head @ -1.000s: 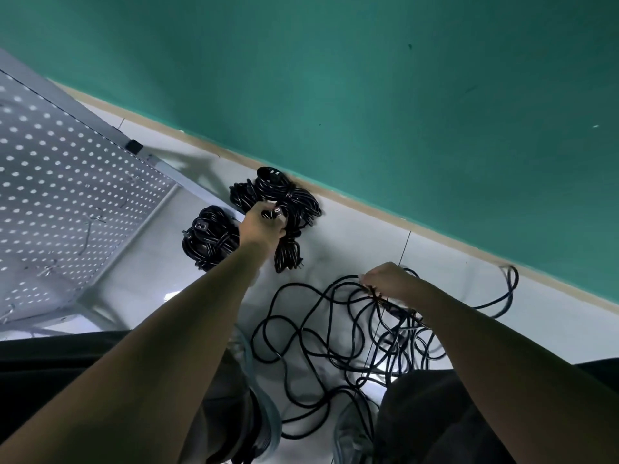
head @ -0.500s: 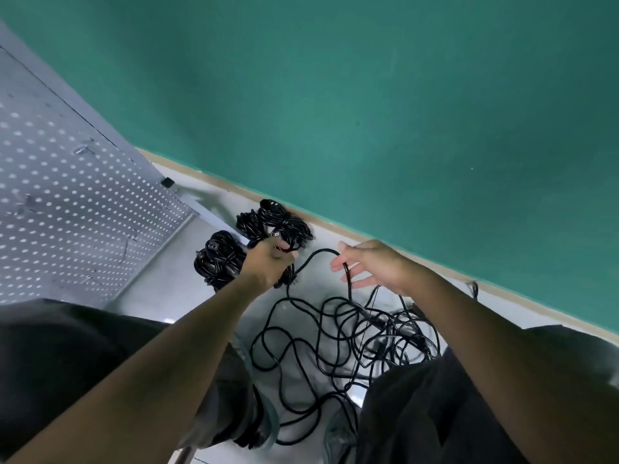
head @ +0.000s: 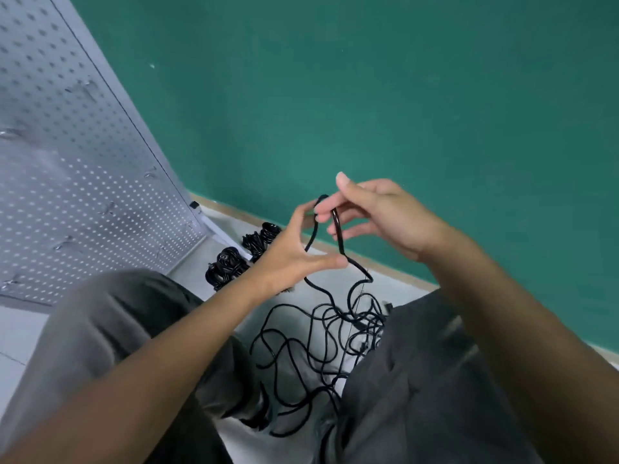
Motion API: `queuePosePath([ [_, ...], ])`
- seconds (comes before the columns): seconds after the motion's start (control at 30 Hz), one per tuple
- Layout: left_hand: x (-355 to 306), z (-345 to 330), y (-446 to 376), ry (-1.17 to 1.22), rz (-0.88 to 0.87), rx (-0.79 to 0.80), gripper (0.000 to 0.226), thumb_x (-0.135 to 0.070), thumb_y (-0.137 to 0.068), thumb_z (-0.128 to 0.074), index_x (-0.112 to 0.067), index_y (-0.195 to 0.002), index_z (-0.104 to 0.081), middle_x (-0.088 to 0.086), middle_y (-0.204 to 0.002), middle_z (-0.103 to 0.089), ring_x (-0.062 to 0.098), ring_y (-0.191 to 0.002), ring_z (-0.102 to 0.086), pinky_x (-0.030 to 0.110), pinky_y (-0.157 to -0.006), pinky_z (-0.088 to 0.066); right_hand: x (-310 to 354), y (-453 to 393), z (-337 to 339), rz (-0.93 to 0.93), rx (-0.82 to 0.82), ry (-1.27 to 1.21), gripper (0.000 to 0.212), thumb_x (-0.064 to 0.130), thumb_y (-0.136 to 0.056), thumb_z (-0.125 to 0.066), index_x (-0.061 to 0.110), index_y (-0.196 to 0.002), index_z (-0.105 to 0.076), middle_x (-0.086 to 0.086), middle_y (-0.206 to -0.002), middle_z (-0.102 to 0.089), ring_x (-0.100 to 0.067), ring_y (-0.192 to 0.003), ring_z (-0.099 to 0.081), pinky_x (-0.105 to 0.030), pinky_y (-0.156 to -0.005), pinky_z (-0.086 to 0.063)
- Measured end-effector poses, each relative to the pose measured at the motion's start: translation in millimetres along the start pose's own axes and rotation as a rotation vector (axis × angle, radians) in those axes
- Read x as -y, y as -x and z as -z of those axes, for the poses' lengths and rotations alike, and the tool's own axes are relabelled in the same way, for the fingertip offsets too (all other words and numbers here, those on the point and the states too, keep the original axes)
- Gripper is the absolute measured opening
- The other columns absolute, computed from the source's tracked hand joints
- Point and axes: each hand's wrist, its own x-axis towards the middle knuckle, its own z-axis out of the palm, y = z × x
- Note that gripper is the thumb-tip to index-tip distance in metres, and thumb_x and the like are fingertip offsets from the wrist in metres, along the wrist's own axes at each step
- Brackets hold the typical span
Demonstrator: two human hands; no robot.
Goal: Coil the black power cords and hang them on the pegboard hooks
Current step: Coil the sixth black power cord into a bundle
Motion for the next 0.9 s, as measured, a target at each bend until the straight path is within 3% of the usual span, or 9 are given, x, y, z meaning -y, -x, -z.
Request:
queuePosePath([
  [0.07,-20.3,-6.2,7.2,0.024,-0.090,-0.091,0.103,-0.057,-0.063,-0.089,-0.031,-0.147,-0.037,-0.012,-0.147,-0.053,0.005,-0.140,-0.047,0.035,-0.118,-0.035,29.9,13.4,-3.6,0.072,0.000,0.017,0.049,0.041,-0.108,-0.040,0.007,-0.103,-0.075,-0.012,-0.105,-0.077,-0.018,-0.086,-0.071,-0.031,-0.082,-0.059],
  [0.13,-41.0,-8.0,13.8,0.054,-0.151,-0.200,0.090,-0.053,-0.068,-0.089,-0.030,-0.142,-0.043,-0.008,-0.138,-0.061,0.012,-0.129,-0.060,0.044,-0.113,-0.045,56.1,27.4,-7.4,0.135,-0.005,0.036,0.048,0.039,-0.108,-0.041,0.005,-0.108,-0.074,-0.014,-0.109,-0.076,-0.018,-0.090,-0.070,-0.030,-0.084,-0.058],
  [0.3,-100.2,3.9,37.8,0.144,-0.219,-0.294,0.052,-0.018,-0.084,-0.085,-0.020,-0.127,-0.055,0.005,-0.108,-0.073,0.020,-0.082,-0.074,0.040,-0.085,-0.061,102.9,66.3,-10.9,0.283,-0.117,0.114,0.035,0.032,-0.108,-0.044,0.010,-0.122,-0.067,-0.011,-0.113,-0.075,-0.016,-0.097,-0.070,-0.031,-0.094,-0.056],
  [0.47,-164.2,28.6,72.7,0.267,-0.273,-0.376,0.039,-0.006,-0.088,-0.079,-0.009,-0.123,-0.062,0.004,-0.088,-0.073,0.016,-0.079,-0.073,0.045,-0.076,-0.065,92.8,103.6,-14.7,0.385,-0.349,0.014,0.029,0.031,-0.106,-0.049,0.021,-0.130,-0.062,-0.003,-0.113,-0.075,-0.012,-0.101,-0.069,-0.034,-0.097,-0.056],
  [0.57,-200.8,41.7,97.8,0.250,-0.340,-0.368,0.040,-0.005,-0.088,-0.079,-0.005,-0.124,-0.061,0.011,-0.086,-0.071,0.020,-0.076,-0.074,0.042,-0.071,-0.065,66.9,119.5,-34.0,0.316,-0.268,0.040,0.045,0.045,-0.095,-0.054,0.023,-0.134,-0.059,0.004,-0.127,-0.069,-0.006,-0.121,-0.062,-0.036,-0.113,-0.044],
  [0.63,-223.2,47.4,114.9,0.236,-0.370,-0.384,0.041,-0.005,-0.089,-0.078,-0.002,-0.126,-0.060,0.012,-0.084,-0.070,0.021,-0.071,-0.073,0.042,-0.070,-0.065,55.6,128.9,-49.8,0.258,-0.144,0.045,0.048,0.049,-0.091,-0.059,0.028,-0.135,-0.055,0.003,-0.132,-0.067,-0.004,-0.125,-0.059,-0.031,-0.116,-0.040],
  [0.73,-254.4,54.6,138.2,0.263,-0.404,-0.433,0.035,-0.007,-0.089,-0.079,-0.004,-0.119,-0.061,0.021,-0.090,-0.071,0.024,-0.066,-0.070,0.043,-0.069,-0.065,48.9,137.6,-72.7,0.207,0.032,0.056,0.045,0.032,-0.097,-0.068,0.027,-0.138,-0.050,0.002,-0.128,-0.071,-0.006,-0.123,-0.062,-0.019,-0.104,-0.046],
  [0.83,-274.9,62.5,155.8,0.265,-0.412,-0.456,0.028,-0.010,-0.088,-0.080,-0.012,-0.108,-0.061,0.030,-0.103,-0.072,0.029,-0.069,-0.071,0.043,-0.071,-0.065,53.6,141.0,-93.2,0.250,0.077,0.159,0.035,0.015,-0.101,-0.063,0.015,-0.135,-0.054,0.001,-0.113,-0.077,-0.013,-0.114,-0.068,-0.019,-0.098,-0.049],
  [0.9,-280.3,67.4,164.6,0.237,-0.409,-0.478,0.035,-0.014,-0.088,-0.082,-0.009,-0.115,-0.061,0.026,-0.102,-0.073,0.029,-0.070,-0.072,0.041,-0.073,-0.065,61.8,144.9,-102.9,0.274,0.092,0.177,0.023,0.012,-0.104,-0.056,0.009,-0.127,-0.058,-0.005,-0.101,-0.079,-0.015,-0.103,-0.072,-0.023,-0.095,-0.053],
])
